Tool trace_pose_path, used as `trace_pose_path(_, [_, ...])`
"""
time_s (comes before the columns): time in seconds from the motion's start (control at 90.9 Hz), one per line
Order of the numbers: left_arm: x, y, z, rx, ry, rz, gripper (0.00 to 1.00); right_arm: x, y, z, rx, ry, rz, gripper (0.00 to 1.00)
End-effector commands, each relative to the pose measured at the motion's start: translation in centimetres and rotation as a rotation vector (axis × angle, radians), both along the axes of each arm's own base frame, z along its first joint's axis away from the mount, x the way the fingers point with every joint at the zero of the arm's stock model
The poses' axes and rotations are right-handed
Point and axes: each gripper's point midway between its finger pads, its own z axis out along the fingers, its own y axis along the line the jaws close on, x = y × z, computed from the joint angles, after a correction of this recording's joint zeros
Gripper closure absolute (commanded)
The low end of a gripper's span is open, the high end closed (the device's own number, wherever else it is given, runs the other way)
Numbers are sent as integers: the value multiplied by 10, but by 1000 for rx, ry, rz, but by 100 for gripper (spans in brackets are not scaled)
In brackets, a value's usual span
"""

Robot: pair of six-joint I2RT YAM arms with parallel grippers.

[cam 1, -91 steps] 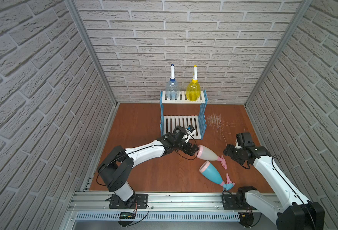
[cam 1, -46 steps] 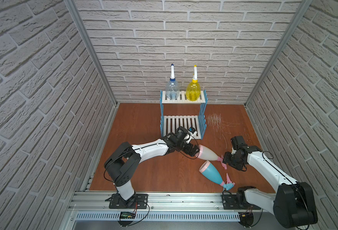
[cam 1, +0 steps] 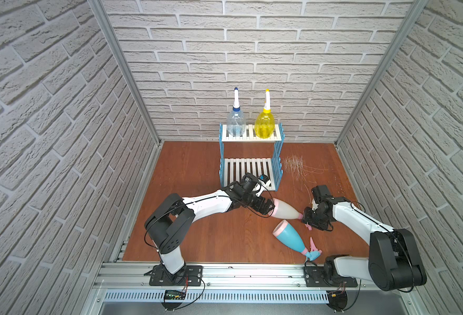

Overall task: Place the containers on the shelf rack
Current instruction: 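Pick up a container from the center of the board.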

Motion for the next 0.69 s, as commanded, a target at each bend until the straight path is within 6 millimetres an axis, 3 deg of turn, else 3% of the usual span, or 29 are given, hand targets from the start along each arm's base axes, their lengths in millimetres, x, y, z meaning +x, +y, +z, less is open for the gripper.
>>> trace_pose_path(0.0, [3,-7,15,-37,-18,-4,3,3,13,-3,33,-23,73,49])
trace_pose_path(0.198, [1,1,13,-19,-11,25,3,5,29,-4,53,-38,147,55])
trace_pose_path(0.682, [-3,24,22,-4,-46,76,2,1,41,-3,-2,-35,231,73])
